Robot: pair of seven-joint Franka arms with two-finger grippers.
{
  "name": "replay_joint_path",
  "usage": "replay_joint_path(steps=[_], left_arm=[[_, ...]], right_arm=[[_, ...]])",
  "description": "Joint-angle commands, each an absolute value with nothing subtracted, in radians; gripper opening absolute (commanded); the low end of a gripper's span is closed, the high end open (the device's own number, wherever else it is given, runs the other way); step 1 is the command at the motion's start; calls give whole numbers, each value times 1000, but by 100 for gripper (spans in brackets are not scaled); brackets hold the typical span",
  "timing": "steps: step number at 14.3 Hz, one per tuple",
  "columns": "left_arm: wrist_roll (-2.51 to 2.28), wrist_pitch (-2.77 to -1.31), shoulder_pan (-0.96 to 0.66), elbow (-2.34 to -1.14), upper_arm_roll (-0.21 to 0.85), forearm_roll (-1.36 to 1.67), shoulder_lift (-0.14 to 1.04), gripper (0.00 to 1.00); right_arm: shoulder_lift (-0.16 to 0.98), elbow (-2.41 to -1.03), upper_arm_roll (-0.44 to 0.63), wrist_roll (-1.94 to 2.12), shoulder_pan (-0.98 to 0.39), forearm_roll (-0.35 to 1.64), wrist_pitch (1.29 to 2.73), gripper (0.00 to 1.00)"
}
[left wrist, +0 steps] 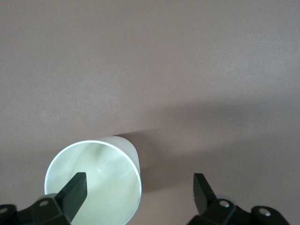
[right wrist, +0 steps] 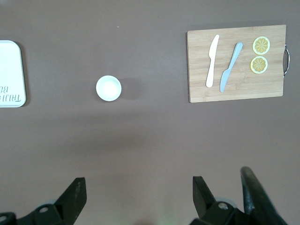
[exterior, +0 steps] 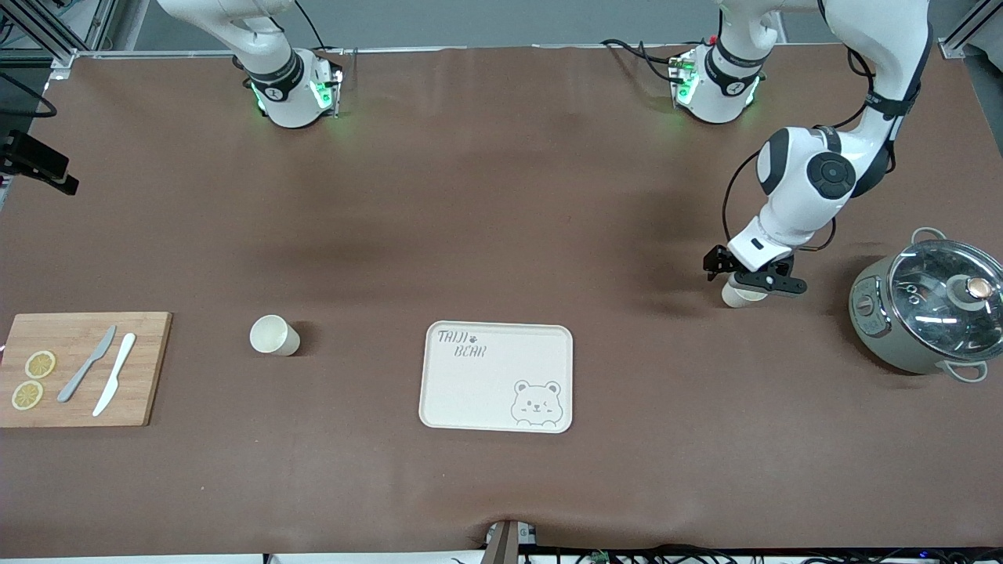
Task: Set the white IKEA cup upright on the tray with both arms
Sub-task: 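Close the left gripper on the white cup's rim and lift it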
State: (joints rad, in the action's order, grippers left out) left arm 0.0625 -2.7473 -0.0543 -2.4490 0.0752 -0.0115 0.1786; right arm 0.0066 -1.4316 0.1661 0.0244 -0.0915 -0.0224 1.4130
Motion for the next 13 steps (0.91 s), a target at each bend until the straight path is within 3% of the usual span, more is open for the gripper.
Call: replay_joint_path(steps=[1, 5, 7, 9, 10, 12, 13], left_arm=[[66, -2790, -58, -2465, 78, -6, 184, 100], [66, -2806, -58, -2464, 78, -6, 202, 100], [63, -2807, -58, -2462, 78, -6, 204, 84], [61, -2807, -58, -2461, 78, -6, 204, 64], [61, -2807, -58, -2459, 78, -6, 206, 48], [61, -2807, -58, -2457, 78, -6, 207, 0], [63, -2807, -58, -2454, 78, -6, 213, 0]], right_arm=[[11, -1411, 160, 18, -83, -26, 1404, 100], [11, -1411, 160, 18, -83, -26, 1405, 100], [11, -1411, 160, 18, -83, -26, 1404, 100], [11, -1411, 160, 18, -83, -26, 1405, 100], [11, -1411, 160, 18, -83, -26, 1404, 100], [11, -1411, 160, 18, -83, -26, 1404, 100], [11, -1411, 160, 18, -83, -26, 1404, 100]])
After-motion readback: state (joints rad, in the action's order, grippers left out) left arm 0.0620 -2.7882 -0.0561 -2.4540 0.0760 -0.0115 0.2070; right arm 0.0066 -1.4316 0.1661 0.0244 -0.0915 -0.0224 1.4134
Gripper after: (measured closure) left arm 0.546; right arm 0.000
